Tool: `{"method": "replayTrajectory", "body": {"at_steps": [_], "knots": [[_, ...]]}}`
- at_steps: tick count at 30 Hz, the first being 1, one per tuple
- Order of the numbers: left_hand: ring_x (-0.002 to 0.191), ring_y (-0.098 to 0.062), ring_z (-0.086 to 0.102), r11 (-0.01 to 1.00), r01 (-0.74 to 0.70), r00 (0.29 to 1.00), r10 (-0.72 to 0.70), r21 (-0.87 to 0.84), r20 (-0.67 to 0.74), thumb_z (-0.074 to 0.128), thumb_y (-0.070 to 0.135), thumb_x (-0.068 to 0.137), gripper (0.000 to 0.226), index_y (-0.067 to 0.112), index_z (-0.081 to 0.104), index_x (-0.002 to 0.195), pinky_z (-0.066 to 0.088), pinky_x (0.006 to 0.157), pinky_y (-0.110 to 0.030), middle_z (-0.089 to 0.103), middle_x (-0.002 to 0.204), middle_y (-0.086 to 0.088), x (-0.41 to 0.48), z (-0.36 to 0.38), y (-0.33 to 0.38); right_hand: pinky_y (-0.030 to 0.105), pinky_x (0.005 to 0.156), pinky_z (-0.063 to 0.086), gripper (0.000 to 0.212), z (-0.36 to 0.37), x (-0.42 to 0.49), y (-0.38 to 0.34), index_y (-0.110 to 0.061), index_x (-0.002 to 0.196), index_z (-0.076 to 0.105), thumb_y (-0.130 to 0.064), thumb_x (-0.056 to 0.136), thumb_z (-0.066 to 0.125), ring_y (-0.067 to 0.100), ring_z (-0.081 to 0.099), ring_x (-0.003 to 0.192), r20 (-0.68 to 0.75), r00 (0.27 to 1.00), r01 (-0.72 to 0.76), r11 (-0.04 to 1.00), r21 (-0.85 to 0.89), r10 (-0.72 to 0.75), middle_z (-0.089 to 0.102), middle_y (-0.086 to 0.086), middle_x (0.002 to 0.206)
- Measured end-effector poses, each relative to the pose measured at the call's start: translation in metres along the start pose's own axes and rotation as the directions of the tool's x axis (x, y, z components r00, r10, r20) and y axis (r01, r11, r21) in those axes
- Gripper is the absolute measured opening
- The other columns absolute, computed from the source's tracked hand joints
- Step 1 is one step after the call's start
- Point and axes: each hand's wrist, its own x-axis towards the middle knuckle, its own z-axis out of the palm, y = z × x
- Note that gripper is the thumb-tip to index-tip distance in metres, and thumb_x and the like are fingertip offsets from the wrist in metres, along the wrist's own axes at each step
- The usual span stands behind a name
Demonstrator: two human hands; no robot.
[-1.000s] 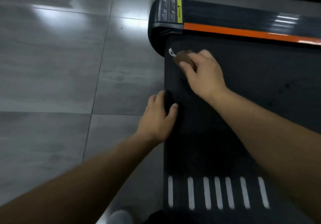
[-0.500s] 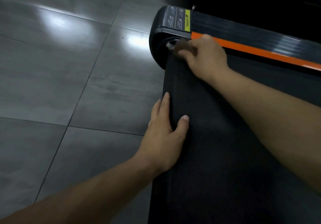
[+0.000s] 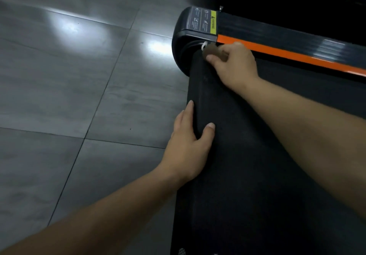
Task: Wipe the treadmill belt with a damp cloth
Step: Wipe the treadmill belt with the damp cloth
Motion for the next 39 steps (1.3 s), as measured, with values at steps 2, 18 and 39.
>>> {"method": "replayTrajectory", "body": {"at_steps": [2,18,39], "knots": [[0.136,0.008,0.023,1.000,0.008,1.000,-0.008,-0.008,0.003,0.053,0.043,0.102,0.076,0.033,0.009,0.163,0.020,0.113,-0.019,0.018,0.166,0.014,-0.002,0.001,0.001,0.032,0.073,0.042,0.033,-0.004,-0.031,-0.010,-0.024,0.094,0.071,-0.056,0.088,0.062,0.017,0.055,0.086,0.072,0.990,0.116,0.993,0.025,-0.118,0.055,0.000,0.094],[0.148,-0.001,0.029,0.992,0.086,0.996,-0.087,-0.097,-0.002,0.047,0.055,0.100,0.071,0.043,0.014,0.161,0.027,0.124,-0.038,0.025,0.164,0.020,-0.030,0.001,-0.011,0.032,0.067,0.041,0.025,-0.039,-0.086,0.011,-0.022,0.097,0.075,-0.044,0.088,0.068,0.019,0.055,0.077,0.179,0.934,0.292,0.950,0.111,-0.308,0.053,0.000,0.085],[0.140,-0.007,0.044,0.972,0.137,0.990,-0.127,-0.192,0.064,0.058,0.069,0.078,0.086,0.056,0.020,0.154,0.040,0.117,-0.043,0.038,0.158,0.016,-0.086,0.003,-0.026,0.032,0.068,0.039,0.026,-0.044,-0.162,-0.029,-0.023,0.099,0.075,-0.044,0.092,0.062,0.016,0.050,0.080,0.196,0.915,0.325,0.932,0.161,-0.352,0.050,-0.001,0.084]]}}
